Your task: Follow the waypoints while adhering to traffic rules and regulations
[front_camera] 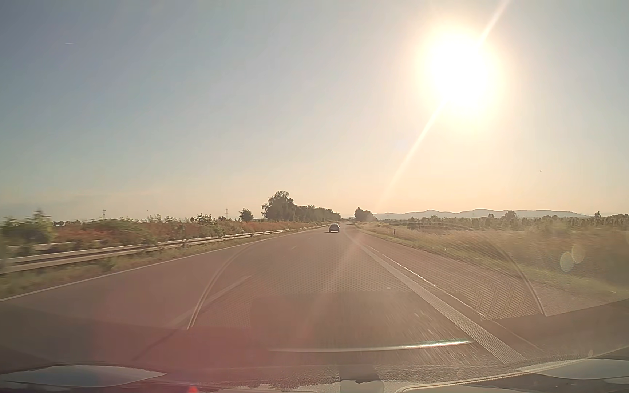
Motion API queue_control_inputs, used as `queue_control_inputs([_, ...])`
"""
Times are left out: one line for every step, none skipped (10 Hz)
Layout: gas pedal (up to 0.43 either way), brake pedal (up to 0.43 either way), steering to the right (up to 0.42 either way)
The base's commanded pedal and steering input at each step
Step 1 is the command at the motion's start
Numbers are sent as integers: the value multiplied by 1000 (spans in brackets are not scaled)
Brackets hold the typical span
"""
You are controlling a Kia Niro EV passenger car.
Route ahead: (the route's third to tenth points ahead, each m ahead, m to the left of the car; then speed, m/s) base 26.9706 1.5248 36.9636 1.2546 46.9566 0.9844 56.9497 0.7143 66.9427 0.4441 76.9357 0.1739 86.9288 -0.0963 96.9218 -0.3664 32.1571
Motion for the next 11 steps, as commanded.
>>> queue_control_inputs([319, 0, 3])
queue_control_inputs([319, 0, 3])
queue_control_inputs([319, 0, 3])
queue_control_inputs([319, 0, 3])
queue_control_inputs([319, 0, 3])
queue_control_inputs([319, 0, 3])
queue_control_inputs([319, 0, 3])
queue_control_inputs([319, 0, 3])
queue_control_inputs([319, 0, 3])
queue_control_inputs([319, 0, 3])
queue_control_inputs([319, 0, 2])
